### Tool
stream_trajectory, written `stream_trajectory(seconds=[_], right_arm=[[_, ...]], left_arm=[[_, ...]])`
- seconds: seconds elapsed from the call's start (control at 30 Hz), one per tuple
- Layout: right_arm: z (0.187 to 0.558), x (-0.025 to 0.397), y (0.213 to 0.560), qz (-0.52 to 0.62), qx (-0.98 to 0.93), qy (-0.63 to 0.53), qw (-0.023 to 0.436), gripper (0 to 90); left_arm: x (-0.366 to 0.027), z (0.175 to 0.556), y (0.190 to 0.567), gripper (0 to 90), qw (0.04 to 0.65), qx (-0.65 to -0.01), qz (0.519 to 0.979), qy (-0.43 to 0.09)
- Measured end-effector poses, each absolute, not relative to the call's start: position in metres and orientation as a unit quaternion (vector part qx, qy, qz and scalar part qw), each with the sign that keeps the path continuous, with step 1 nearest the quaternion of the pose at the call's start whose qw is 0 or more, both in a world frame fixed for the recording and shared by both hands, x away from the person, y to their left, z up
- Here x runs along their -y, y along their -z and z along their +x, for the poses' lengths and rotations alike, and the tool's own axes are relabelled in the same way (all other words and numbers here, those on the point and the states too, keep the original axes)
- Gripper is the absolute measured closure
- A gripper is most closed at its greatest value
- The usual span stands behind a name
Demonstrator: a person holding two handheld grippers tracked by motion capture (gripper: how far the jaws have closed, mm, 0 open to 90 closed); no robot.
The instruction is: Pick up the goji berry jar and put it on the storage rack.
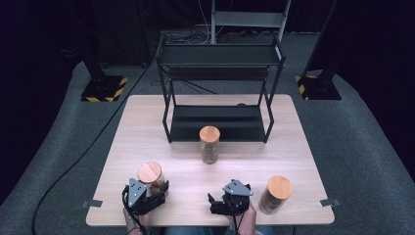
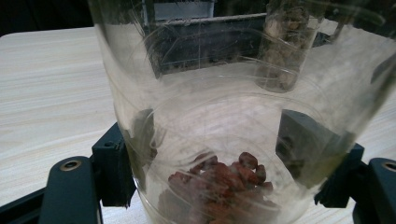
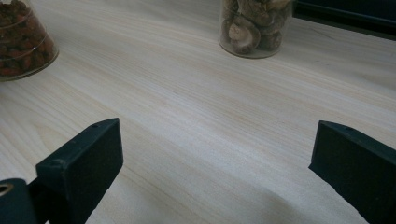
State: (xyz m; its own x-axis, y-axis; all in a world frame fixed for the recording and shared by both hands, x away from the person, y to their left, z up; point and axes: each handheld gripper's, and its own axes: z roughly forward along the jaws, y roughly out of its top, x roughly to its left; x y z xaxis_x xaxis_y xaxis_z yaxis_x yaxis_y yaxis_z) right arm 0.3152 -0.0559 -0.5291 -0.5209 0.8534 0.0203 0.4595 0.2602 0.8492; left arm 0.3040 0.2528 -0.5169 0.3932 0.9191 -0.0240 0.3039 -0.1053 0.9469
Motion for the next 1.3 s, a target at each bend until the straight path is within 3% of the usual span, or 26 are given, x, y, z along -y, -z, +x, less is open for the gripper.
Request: stream_trajectory(seconds=[1.3], right_arm=[[0.317,0.057,0.529,0.429,-0.763,-0.43,0.22,0.8]], left_arm=[[-0.24,0.328,0.495,24.6,0.492,-0.433,0.689,-0.308]])
